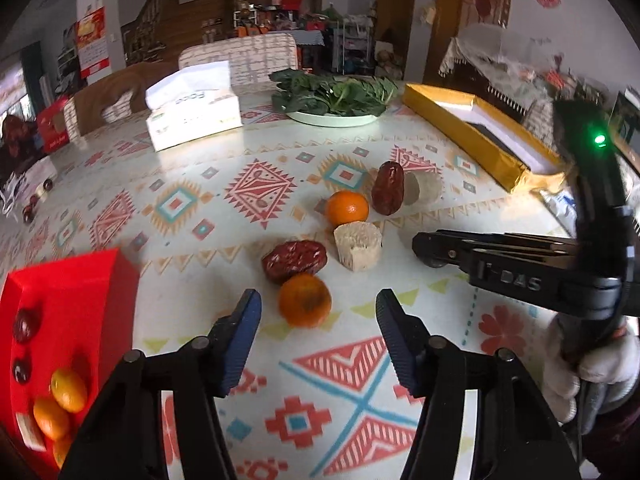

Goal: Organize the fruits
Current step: 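Grasp a mandarin orange with the left tool, then carry both to the red box, release the orange from the left tool while the right holds the plum above, then grasp a beige cake cube with the left tool while the right tool reaches toward a brown date, then carry the cake cube over the red box with the left tool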

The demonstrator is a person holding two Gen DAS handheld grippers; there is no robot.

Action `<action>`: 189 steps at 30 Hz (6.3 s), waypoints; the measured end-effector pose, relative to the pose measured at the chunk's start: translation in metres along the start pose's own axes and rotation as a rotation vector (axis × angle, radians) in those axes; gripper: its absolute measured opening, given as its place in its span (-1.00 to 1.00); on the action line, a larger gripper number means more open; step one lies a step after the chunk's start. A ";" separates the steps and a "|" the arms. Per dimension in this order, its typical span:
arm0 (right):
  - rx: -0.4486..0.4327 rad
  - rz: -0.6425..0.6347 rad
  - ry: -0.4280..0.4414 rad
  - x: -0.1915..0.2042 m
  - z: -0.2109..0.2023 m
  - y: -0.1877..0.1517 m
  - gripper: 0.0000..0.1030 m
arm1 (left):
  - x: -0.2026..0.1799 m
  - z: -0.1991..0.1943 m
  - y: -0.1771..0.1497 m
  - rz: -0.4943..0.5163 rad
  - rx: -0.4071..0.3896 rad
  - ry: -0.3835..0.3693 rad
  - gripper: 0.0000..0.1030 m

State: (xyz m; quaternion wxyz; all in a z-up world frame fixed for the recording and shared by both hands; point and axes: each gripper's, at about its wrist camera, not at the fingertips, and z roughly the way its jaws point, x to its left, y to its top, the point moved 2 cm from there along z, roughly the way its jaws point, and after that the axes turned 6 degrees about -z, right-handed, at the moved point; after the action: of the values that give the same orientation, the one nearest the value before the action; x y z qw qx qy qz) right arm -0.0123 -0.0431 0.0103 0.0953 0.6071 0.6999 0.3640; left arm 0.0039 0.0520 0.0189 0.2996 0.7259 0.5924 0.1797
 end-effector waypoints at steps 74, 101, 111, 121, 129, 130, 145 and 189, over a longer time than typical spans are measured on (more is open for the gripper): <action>0.197 -0.322 0.300 0.300 0.100 0.019 -0.44 | 0.243 -0.127 -0.107 -0.538 -0.150 0.243 0.06; 0.029 -0.275 0.282 0.237 0.007 0.021 -0.32 | 0.189 -0.177 -0.093 -0.504 -0.245 0.203 0.39; -0.055 -0.111 0.121 0.100 -0.045 0.025 -0.31 | 0.132 -0.149 -0.074 -0.427 -0.198 0.110 0.45; -0.025 -0.021 0.075 0.039 -0.035 0.014 -0.31 | 0.102 -0.122 -0.067 -0.372 -0.135 0.086 0.46; 0.015 -0.138 -0.013 0.054 0.002 0.010 -0.31 | 0.091 -0.101 -0.059 -0.332 -0.099 0.085 0.46; 0.019 -0.158 -0.026 0.056 0.006 0.009 -0.31 | 0.090 -0.099 -0.057 -0.330 -0.095 0.082 0.46; 0.031 -0.228 -0.045 0.061 0.033 0.020 -0.30 | 0.067 -0.035 -0.023 -0.250 -0.023 0.074 0.46; -0.041 -0.196 0.060 0.070 0.004 0.008 -0.64 | 0.123 -0.105 -0.055 -0.426 -0.148 0.072 -0.43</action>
State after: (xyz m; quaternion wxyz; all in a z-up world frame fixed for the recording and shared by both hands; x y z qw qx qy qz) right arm -0.0209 0.0231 0.0341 0.1219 0.5224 0.7509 0.3852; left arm -0.0740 0.2005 0.0513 0.3619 0.5535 0.7278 0.1814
